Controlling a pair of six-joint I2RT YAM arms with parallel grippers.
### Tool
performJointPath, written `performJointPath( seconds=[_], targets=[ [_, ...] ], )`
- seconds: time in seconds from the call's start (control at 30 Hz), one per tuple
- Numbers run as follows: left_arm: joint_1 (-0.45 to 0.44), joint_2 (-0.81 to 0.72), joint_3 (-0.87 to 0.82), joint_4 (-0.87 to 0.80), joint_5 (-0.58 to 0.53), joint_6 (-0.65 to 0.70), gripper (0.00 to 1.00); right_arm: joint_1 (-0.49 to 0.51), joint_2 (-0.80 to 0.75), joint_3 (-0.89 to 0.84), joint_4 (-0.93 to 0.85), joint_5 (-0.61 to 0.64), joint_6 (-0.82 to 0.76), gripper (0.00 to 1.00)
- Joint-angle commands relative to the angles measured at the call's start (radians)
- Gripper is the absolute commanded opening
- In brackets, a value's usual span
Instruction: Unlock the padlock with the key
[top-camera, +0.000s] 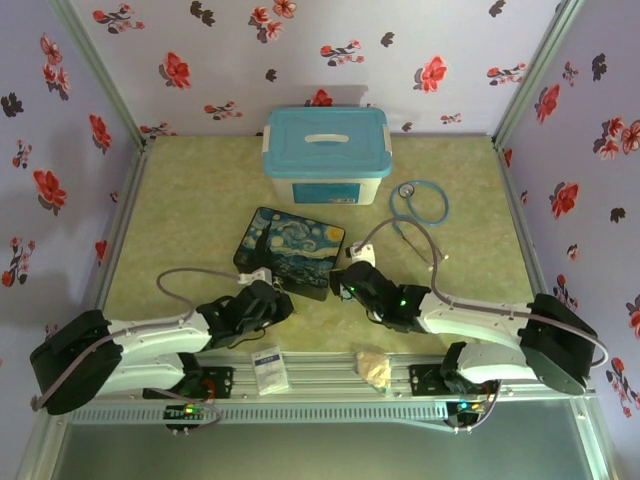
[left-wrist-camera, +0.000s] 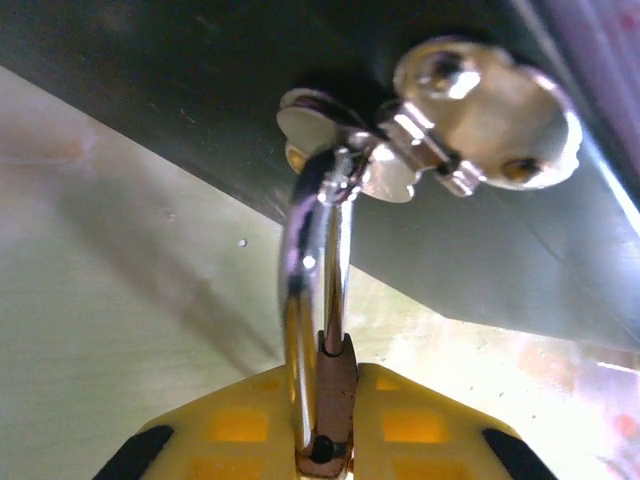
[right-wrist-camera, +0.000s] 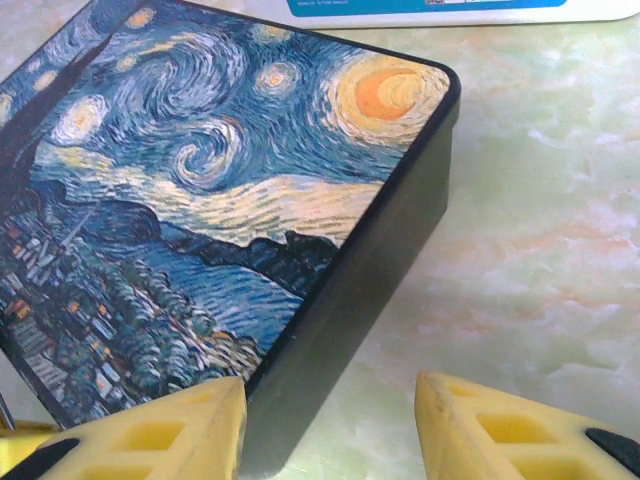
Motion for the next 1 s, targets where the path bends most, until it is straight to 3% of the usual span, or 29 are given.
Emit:
performJointPath(
  seconds=[0.0, 0.7, 0.97],
  targets=[
    [0.008, 0.004, 0.07, -0.221, -0.01, 0.103, 0.17, -0.003, 0.022, 0.03, -0.01, 0.008, 0.039, 0.48],
    [0.011, 0.119, 0.202, -0.431, -0.122, 0.211, 0.25, -0.005, 0.135, 0.071, 0.05, -0.011, 0.085, 0.45],
    [0.009, 0.101, 0.25, -0.523, -0.168, 0.221, 0.19, -0.005, 0.178, 0.099, 0.052, -0.022, 0.082, 0.45]
  ],
)
